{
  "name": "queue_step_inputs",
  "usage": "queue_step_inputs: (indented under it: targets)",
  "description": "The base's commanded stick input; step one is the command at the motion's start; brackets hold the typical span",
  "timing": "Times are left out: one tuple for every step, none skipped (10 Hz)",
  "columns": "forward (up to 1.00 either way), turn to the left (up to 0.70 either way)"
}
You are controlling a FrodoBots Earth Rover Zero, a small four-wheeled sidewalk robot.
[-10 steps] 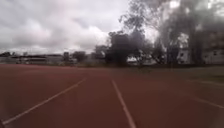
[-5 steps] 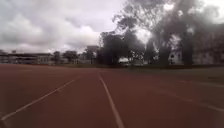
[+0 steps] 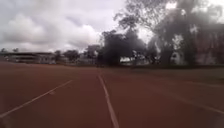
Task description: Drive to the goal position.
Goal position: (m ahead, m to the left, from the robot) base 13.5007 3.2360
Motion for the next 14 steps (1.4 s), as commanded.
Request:
queue_step_inputs:
  targets:
    - [0.85,0.00]
    - [0.85,0.00]
    - [0.85,0.00]
    - [0.85,0.00]
    - [0.85,0.00]
    - [0.85,0.00]
    - [0.85,0.00]
    - [0.85,0.00]
    - [0.85,0.00]
    - [0.85,0.00]
    - [0.85,0.00]
    - [0.85,0.00]
    - [0.85,0.00]
    - [0.85,0.00]
